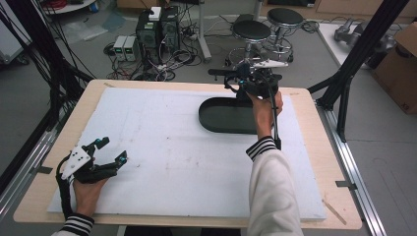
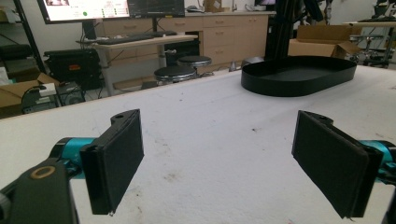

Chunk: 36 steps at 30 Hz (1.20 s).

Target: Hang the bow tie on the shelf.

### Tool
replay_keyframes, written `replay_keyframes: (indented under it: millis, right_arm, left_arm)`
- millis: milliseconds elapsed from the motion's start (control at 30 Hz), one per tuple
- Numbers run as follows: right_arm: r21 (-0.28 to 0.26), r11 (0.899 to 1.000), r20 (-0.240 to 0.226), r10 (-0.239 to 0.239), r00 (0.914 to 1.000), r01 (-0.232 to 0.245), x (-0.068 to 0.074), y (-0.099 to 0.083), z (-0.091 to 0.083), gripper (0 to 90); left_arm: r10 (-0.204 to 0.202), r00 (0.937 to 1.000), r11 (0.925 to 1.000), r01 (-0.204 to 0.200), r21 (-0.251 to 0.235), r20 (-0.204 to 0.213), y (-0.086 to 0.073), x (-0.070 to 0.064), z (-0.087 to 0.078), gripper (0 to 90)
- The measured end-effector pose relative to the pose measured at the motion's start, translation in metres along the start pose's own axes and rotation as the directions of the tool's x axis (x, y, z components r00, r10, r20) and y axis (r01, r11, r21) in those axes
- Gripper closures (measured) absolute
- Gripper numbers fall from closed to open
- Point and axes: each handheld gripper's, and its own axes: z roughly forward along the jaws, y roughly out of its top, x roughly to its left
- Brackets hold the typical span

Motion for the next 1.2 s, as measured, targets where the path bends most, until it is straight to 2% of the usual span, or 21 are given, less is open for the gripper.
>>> replay_keyframes:
  millis: [267, 633, 767, 867, 900, 933, 967, 1000, 1033, 1067, 1100, 1167, 1200]
  right_arm:
    - [-0.020, 1.000, 0.012, 0.013, 0.9999, -0.012, -0.002, 0.001, -0.006, 49.1]
    - [-0.029, 1.000, -0.010, 0.007, 0.9999, -0.007, 0.001, 0.004, -0.017, 41.7]
    - [-0.023, 1.000, -0.033, -0.001, 0.9994, 0.000, 0.005, 0.007, -0.030, 38.9]
    - [-0.049, 0.998, -0.052, -0.039, 0.9979, 0.037, 0.013, 0.009, -0.047, 38.3]
    - [-0.049, 0.998, -0.052, -0.039, 0.9979, 0.037, 0.013, 0.009, -0.047, 38.3]
    - [-0.081, 0.995, -0.054, -0.068, 0.9962, 0.063, 0.017, 0.006, -0.056, 38.5]
    - [-0.078, 0.994, -0.059, -0.078, 0.9952, 0.073, 0.019, 0.004, -0.060, 37.5]
    - [-0.078, 0.994, -0.059, -0.078, 0.9952, 0.073, 0.019, 0.004, -0.060, 37.5]
    - [-0.045, 0.997, -0.085, -0.068, 0.9940, 0.065, 0.020, 0.003, -0.067, 33.1]
    - [-0.045, 0.997, -0.085, -0.068, 0.9940, 0.065, 0.020, 0.003, -0.067, 33.1]
    - [-0.039, 0.997, -0.101, -0.067, 0.9927, 0.063, 0.021, 0.002, -0.077, 30.7]
    - [-0.043, 0.997, -0.107, -0.068, 0.9919, 0.064, 0.022, 0.002, -0.084, 30.5]
    - [-0.075, 0.995, -0.108, -0.077, 0.9911, 0.070, 0.023, 0.000, -0.091, 31.3]
  left_arm:
    - [0.001, 1.0000, 1.0000, -0.001, 0.000, -0.001, 0.000, 0.000, 0.000, 16.9]
    - [0.003, 1.0000, 1.0000, -0.003, -0.001, 0.000, 0.000, 0.000, 0.000, 16.7]
    - [0.002, 1.0000, 1.0000, -0.002, -0.001, 0.001, 0.000, 0.000, 0.000, 16.7]
    - [0.000, 1.0000, 1.0000, 0.000, -0.001, 0.000, 0.000, 0.000, 0.000, 16.7]
    - [-0.001, 1.0000, 1.0000, 0.001, 0.000, 0.001, 0.000, 0.000, 0.000, 16.7]
    - [0.000, 1.0000, 1.0000, 0.000, -0.001, 0.000, 0.000, 0.000, 0.000, 16.7]
    - [0.007, 1.0000, 1.0000, -0.007, 0.001, -0.001, 0.000, -0.001, 0.000, 16.7]
    - [0.007, 1.0000, 1.0000, -0.007, 0.001, -0.001, 0.000, -0.001, 0.000, 16.7]
    - [0.009, 1.0000, 1.0000, -0.009, 0.002, -0.001, 0.000, -0.001, 0.000, 16.7]
    - [0.009, 1.0000, 1.0000, -0.009, 0.003, -0.001, 0.000, -0.001, 0.000, 16.7]
    - [0.009, 1.0000, 1.0000, -0.009, 0.004, -0.002, 0.000, -0.001, 0.000, 16.7]
    - [0.009, 1.0000, 1.0000, -0.009, 0.004, -0.003, 0.000, -0.001, 0.000, 16.7]
    - [0.008, 1.0000, 1.0000, -0.007, 0.005, -0.003, 0.000, -0.001, 0.000, 16.7]
